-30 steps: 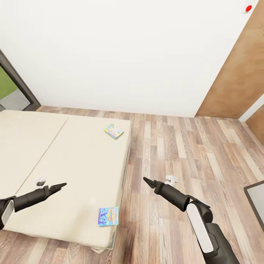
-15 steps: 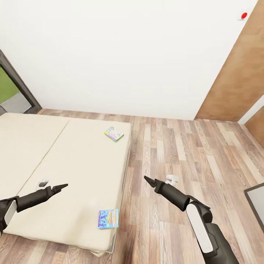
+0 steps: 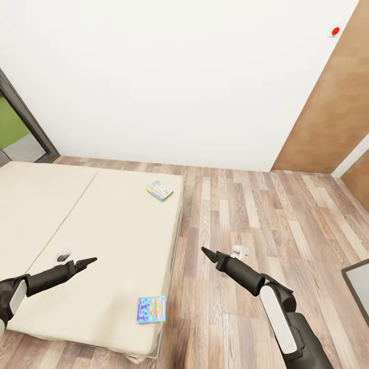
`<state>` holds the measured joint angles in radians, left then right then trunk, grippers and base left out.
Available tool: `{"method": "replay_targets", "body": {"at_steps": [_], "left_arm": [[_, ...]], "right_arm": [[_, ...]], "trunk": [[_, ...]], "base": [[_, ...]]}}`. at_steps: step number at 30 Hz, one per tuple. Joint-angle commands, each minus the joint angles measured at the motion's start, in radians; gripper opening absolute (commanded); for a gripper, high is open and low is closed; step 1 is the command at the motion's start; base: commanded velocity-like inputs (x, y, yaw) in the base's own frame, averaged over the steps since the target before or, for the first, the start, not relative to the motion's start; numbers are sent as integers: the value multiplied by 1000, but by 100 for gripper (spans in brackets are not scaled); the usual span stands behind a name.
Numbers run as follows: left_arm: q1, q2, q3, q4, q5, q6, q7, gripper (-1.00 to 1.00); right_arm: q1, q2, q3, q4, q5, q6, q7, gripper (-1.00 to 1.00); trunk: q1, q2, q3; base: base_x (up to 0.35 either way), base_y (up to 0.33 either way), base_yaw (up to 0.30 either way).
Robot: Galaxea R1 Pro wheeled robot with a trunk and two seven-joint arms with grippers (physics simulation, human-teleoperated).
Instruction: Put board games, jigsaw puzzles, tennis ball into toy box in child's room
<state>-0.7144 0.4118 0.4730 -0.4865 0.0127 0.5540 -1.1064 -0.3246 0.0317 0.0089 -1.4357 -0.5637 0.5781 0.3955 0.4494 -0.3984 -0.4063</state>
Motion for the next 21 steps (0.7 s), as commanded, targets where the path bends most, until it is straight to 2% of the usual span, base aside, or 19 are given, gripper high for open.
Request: {"method": "replay_targets", "body": {"at_steps": [1, 10, 21], "left_arm": [[-1, 0, 2, 0, 1, 10, -2, 100], [0, -2, 2, 0, 1, 11, 5, 100], [-2, -9, 2, 0, 2, 16, 50, 100]], "right_arm": [[-1, 0, -1, -1, -5, 7, 0, 100], [-1, 0, -1, 5, -5, 5, -4, 100], [-1, 0, -1, 8, -5, 5, -7, 100]], "trunk": [[1, -2, 0], [1, -2, 15], [1, -2, 33]], "base": [[0, 0, 0], [0, 0, 0], [0, 0, 0]]}}
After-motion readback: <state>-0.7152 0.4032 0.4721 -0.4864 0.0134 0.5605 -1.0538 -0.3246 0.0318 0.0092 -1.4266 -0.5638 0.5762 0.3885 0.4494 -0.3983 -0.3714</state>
